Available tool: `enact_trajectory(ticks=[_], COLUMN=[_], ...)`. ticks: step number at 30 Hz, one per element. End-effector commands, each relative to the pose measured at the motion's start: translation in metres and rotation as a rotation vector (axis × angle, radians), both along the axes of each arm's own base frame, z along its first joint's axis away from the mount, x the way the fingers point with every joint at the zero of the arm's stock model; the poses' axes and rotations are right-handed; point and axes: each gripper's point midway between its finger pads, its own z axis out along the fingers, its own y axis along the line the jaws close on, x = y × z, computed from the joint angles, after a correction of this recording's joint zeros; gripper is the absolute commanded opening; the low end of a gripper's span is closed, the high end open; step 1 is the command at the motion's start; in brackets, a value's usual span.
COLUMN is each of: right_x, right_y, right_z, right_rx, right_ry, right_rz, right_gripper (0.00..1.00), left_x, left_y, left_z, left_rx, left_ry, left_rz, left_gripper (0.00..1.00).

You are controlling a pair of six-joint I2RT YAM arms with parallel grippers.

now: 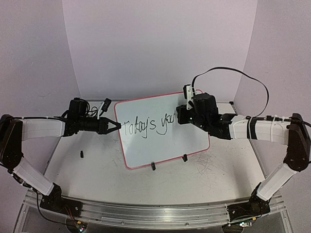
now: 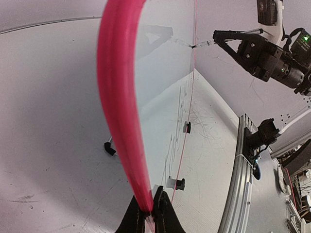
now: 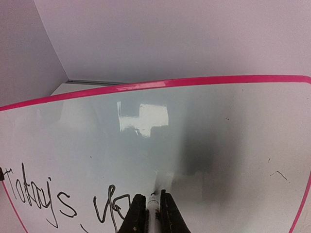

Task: Write a sentence on the whiteboard

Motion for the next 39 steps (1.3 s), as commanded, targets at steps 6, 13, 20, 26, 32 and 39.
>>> enact_trajectory(ticks=[6, 13, 20, 26, 32, 39], right_x=[-0.002, -0.013, -0.017, -0.017, -0.004, 0.004], right_y=[-0.002, -0.015, -0.019, -0.014, -0.005, -0.004], right_z=[-0.007, -0.022, 0.008, 0.021, 0.026, 0.029], right_rx=[0.002, -0.003, 0.009, 0.002, 0.014, 0.005], right_ry=[0.016, 0.054, -0.005, -0.047, -0.058, -0.072], right_rz=[-0.003, -0.017, -0.008, 0.042, 0.031, 0.007], right_gripper=[0.0, 0.0, 0.0, 0.0, 0.0, 0.0], left_x=[0.021, 0.021, 0.021, 0.021, 0.021, 0.021], left_y=[0.013, 0.013, 0.013, 0.013, 0.013, 0.014], left_z=[-0.022, -0.021, -0.02, -0.02, -0.02, -0.019], left_rx=[0.126, 0.126, 0.125, 0.124, 0.124, 0.126], left_ry=[-0.029, -0.03, -0.034, -0.034, -0.032, -0.036], left_rz=[0.107, 0.109, 0.112, 0.112, 0.111, 0.115], left_gripper=[0.0, 0.0, 0.0, 0.0, 0.0, 0.0])
